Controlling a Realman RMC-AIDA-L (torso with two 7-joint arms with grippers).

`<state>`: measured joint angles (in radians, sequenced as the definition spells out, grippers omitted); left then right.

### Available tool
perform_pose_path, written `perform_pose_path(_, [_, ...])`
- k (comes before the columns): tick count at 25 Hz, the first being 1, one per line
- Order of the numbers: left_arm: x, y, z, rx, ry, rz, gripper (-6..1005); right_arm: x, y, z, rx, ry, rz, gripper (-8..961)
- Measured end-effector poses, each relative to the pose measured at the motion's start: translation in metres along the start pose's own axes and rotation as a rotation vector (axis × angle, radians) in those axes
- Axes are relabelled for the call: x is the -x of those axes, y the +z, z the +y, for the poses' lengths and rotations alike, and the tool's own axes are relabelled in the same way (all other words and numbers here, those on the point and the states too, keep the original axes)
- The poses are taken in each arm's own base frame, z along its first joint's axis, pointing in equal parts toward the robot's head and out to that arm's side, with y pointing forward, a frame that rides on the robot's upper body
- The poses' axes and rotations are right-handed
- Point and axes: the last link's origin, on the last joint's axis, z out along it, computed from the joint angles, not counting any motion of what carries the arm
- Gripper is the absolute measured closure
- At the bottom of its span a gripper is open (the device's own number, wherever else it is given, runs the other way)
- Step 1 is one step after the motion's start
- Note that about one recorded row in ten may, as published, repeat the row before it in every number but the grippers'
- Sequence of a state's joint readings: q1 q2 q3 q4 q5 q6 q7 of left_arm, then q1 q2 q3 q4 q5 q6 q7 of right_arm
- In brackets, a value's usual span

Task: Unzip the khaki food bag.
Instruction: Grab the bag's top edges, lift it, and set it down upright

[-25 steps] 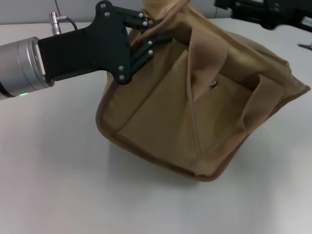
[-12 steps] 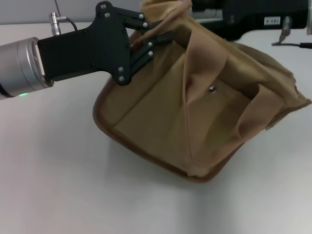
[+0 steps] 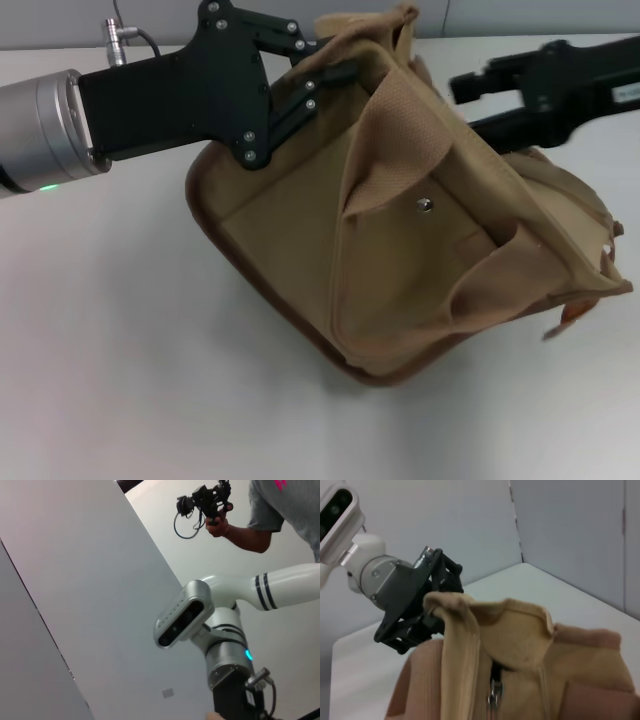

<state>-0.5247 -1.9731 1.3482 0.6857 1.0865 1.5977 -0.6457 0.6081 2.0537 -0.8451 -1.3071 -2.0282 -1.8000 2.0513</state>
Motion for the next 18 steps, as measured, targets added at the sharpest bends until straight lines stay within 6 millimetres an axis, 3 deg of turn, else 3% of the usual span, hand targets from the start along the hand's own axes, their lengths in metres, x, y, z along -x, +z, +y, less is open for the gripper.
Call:
perform_pose_path(5, [0.001, 0.000, 0.000, 0.004, 0.003, -0.006, 913, -0.010, -0.020, 0.000, -0.042, 0.004, -0.223, 110])
perform_pose_path(8, [0.002, 0.001, 0.001, 0.014, 0.006, -0.011, 913, -0.008, -0.020, -0.003, -0.092, -0.036, -0.324, 110])
perform_pose_path(18, [0.001, 0.004, 0.002, 0.029, 0.006, -0.006, 914, 0.025, 0.028, -0.005, -0.054, -0.102, -0.263, 110])
